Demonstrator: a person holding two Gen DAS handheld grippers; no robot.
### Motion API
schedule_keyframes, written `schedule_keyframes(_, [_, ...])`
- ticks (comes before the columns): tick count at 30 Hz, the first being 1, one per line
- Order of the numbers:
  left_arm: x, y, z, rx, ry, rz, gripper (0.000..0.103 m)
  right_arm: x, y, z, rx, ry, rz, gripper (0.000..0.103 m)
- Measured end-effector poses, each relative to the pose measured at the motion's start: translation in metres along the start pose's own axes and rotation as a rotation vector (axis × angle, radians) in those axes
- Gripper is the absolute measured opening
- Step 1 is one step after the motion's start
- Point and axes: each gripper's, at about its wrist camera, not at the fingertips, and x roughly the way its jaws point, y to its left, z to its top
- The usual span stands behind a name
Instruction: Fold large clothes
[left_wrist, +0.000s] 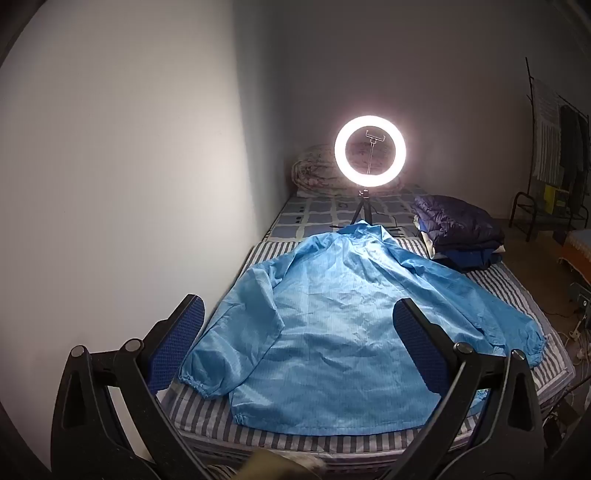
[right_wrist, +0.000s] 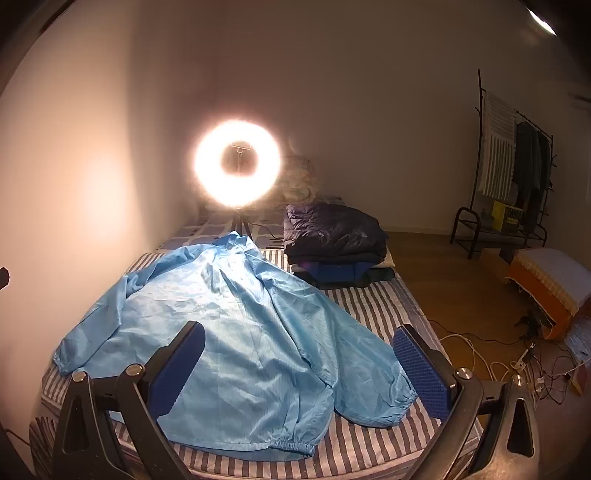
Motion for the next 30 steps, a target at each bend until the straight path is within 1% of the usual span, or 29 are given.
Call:
schedule_keyframes(7, [-0.002,-0.007,0.000,0.000,0.003,0.007,0.103,0.000,0.000,0.000,0.001,-0.001,0.001,0.103])
schedule_keyframes(8, [-0.001,-0.001,0.003,-0.015,0.001,0.006,0.103,-0.001,0.000,0.000,0.000,-0.002,0.001,0.103])
schedule_keyframes(12, [-0.005,-0.002,0.005,-0.018,-0.008,0.014,0.103,-0.001,0.000,0.000,0.006,-0.001,0.004,0.103])
schedule_keyframes(13, [-0.007,0.003,0.004,-0.035,-0.008,0.015,0.103,-0.001,0.000,0.000,0.006,0.000,0.003,0.103])
schedule_keyframes(19, [-0.008,0.005,0.006,-0.041,-0.012,0.017,0.103,0.000,0.001,0.000,0.008,0.001,0.003,0.103])
schedule_keyframes(25, [-0.009,0.009,0.008,-0.045,-0.013,0.016,0.103,-0.001,-0.003,0.003,0.013,0.005,-0.006,0.103])
schedule_keyframes(30, [-0.010,0.012,0.010,-0.052,-0.014,0.019,0.103,-0.006,0.002,0.001,0.008,0.000,-0.034,0.103])
